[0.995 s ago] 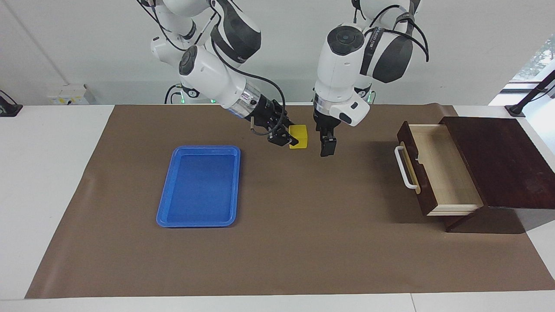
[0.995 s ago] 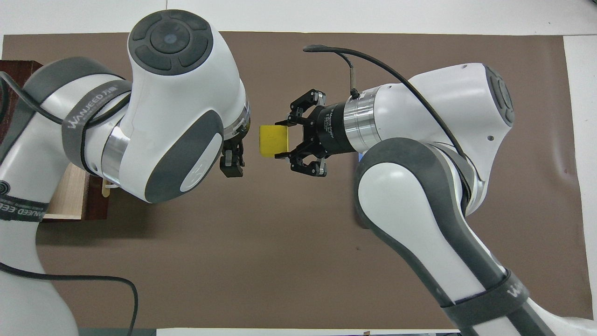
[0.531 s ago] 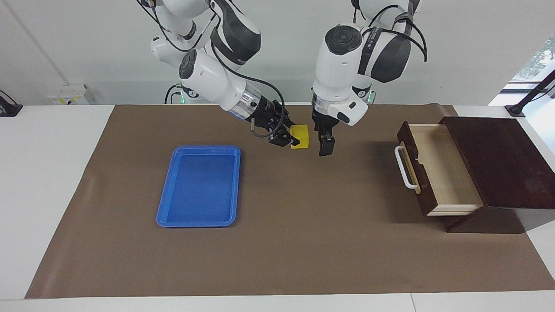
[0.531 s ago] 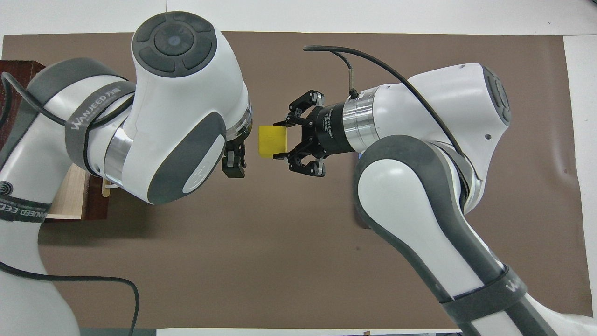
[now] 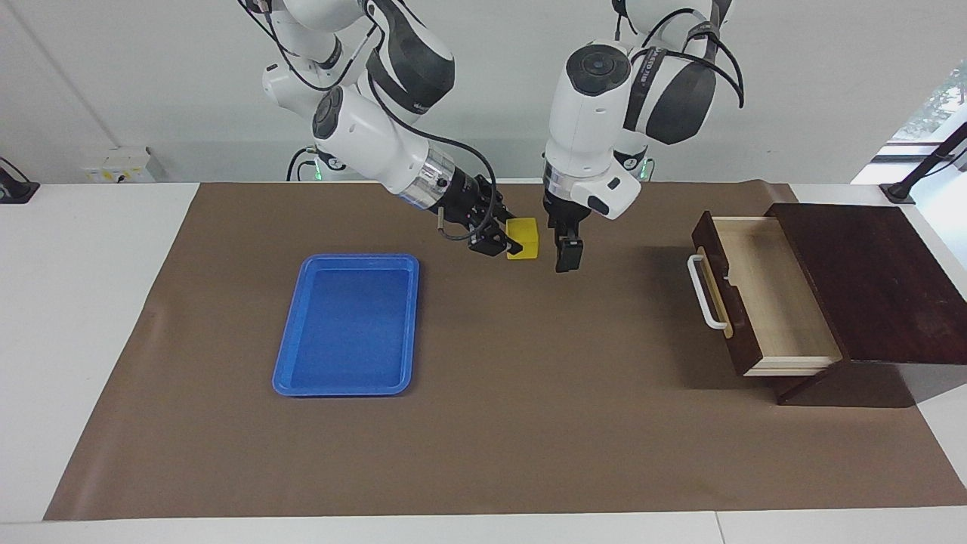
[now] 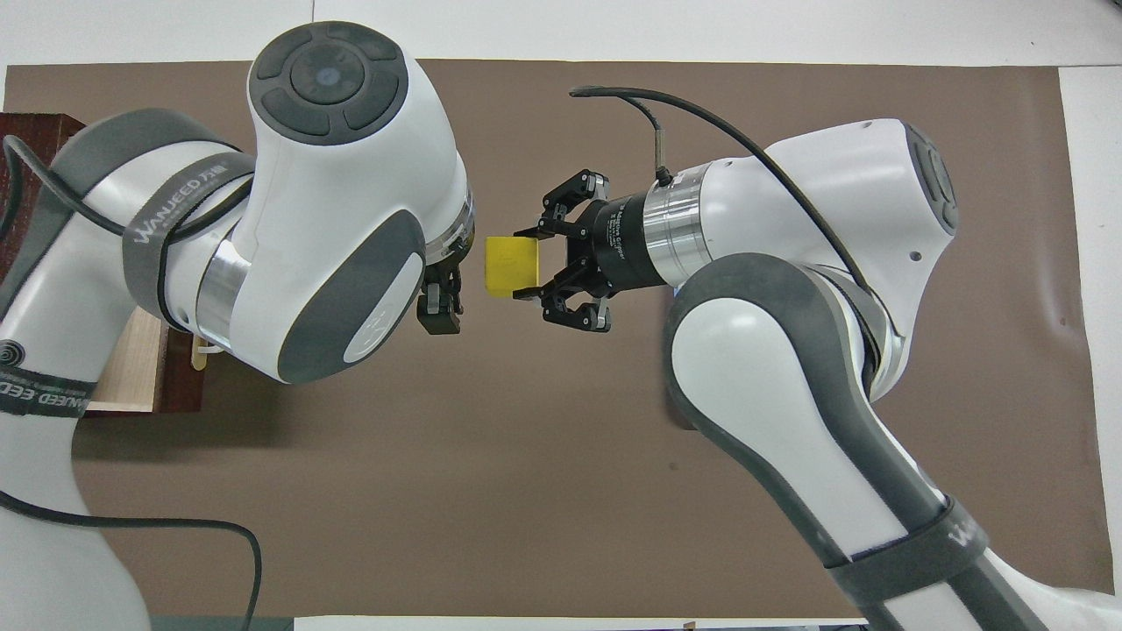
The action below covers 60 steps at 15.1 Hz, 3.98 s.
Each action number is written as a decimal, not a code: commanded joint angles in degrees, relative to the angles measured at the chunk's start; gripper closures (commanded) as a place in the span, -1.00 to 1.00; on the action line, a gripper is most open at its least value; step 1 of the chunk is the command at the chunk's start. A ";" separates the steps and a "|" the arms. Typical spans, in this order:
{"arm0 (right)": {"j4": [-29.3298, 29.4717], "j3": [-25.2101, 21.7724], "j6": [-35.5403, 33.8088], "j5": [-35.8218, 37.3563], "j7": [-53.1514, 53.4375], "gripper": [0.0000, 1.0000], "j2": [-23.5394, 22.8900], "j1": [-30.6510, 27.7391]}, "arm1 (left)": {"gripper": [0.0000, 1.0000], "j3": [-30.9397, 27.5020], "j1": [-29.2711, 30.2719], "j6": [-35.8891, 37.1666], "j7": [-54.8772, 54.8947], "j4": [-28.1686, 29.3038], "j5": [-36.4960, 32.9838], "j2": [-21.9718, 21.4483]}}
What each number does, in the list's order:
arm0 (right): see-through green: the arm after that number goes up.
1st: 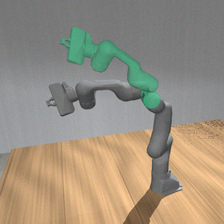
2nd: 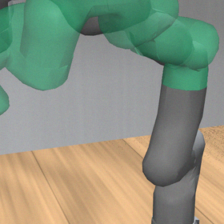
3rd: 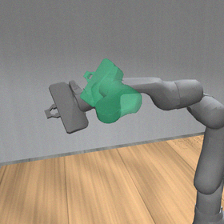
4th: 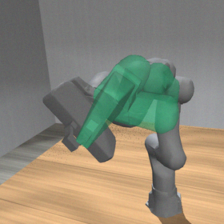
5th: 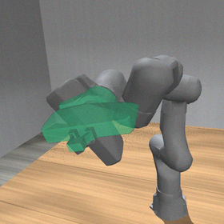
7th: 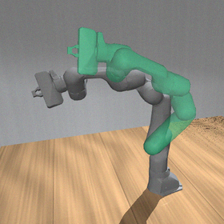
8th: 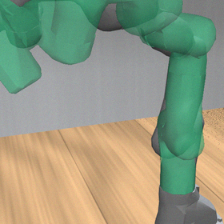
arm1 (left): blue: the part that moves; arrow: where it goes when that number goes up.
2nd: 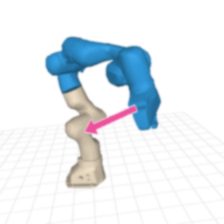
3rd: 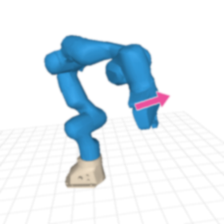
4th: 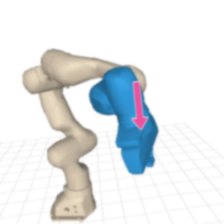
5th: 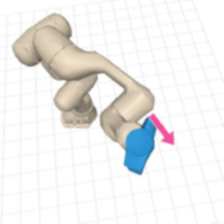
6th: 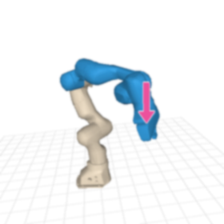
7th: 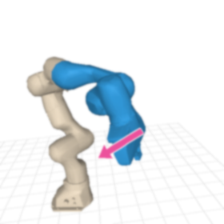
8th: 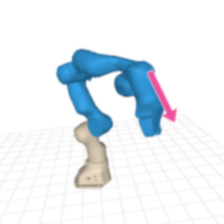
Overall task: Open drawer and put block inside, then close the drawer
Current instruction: 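Close the left gripper on the block held by the right gripper, then open the right gripper and release the block to the left gripper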
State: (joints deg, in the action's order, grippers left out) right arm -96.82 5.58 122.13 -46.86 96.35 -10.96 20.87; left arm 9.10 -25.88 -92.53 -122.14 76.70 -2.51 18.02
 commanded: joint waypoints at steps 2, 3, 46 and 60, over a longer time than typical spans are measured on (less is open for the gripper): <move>0.93 0.04 -0.75 -1.30 1.65 1.00 -0.46 0.92 | -1.00 -0.49 -0.57 0.06 -0.64 -0.50 0.66 0.35; 0.93 0.04 -0.58 -1.39 1.82 1.00 -0.38 1.18 | -1.00 -0.49 -0.57 0.06 -0.64 -0.50 0.66 0.35; 1.46 0.04 -0.14 -1.39 3.49 1.00 -0.55 2.24 | 0.61 -0.49 -2.94 3.76 -1.70 -3.31 0.75 0.35; 2.60 -0.05 -0.40 -0.69 6.57 -1.00 -0.55 2.51 | 1.00 -0.67 -2.15 2.08 0.76 -3.14 0.40 0.35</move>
State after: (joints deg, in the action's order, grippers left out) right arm -95.60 5.53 122.57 -46.96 101.14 -11.27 23.41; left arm 8.98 -28.08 -90.28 -122.79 74.54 -2.45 18.04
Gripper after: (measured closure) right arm 0.216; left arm 0.449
